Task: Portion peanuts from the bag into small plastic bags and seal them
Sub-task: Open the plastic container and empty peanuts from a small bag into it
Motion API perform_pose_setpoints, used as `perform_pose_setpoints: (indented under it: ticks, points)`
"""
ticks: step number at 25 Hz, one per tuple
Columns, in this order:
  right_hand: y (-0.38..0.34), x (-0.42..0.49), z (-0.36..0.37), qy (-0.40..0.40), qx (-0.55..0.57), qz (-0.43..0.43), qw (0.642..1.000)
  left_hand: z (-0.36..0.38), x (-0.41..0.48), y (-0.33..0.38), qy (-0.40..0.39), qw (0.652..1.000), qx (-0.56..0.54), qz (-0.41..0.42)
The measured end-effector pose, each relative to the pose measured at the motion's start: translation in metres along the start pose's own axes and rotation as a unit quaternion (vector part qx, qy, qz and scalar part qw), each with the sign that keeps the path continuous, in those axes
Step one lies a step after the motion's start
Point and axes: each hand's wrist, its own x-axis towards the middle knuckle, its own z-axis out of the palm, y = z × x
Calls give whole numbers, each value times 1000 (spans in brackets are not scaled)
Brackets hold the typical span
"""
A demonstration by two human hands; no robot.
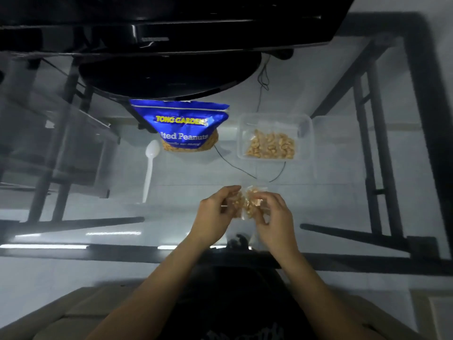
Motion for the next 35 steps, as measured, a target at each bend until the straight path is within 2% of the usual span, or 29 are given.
perform_pose_setpoints:
  ticks: [3, 6, 9, 12, 15, 17, 19, 21, 23, 25, 27, 31, 33, 35]
  points:
    - [6, -2, -28, 4, 50, 35, 998, 12, 3, 20, -5, 1000, 2, 22]
    - [-10, 23, -58, 28, 88, 24, 995, 11, 26, 51, 20, 998, -43, 51]
    - [-28, 70, -78, 38, 52, -3, 998, 4, 66, 82, 42, 992, -107, 43]
    - [-33, 112, -79, 22, -11, 7, 1000, 5, 101, 95, 31, 994, -107, -25]
    - [-27, 130, -73, -27, -73, 42, 996, 14, 115, 89, 11, 998, -31, -55]
    - [-26, 131, -71, -29, -120, 30, 992, 19, 118, 86, 34, 996, 84, -15]
    - [-27, 126, -73, -2, -168, -7, 986, 23, 114, 82, 93, 968, 227, 51]
    - [-22, 119, -81, 64, -162, -21, 984, 24, 107, 75, 165, 945, 263, 103]
    - [-6, 112, -98, 121, -139, 68, 980, 23, 101, 68, 197, 943, 254, 86]
    - [15, 103, -112, 69, -165, 244, 953, 21, 100, 62, 175, 952, 249, 37]
    - [32, 95, -117, 2, -197, 335, 921, 18, 101, 60, 159, 958, 238, 29]
    - [35, 95, -119, 22, -194, 342, 919, 15, 101, 64, 160, 958, 234, 44]
    - [35, 96, -122, 77, -117, 318, 937, 14, 100, 65, 158, 959, 231, 44]
    - [33, 95, -124, 170, 5, 241, 956, 14, 100, 64, 156, 959, 231, 47]
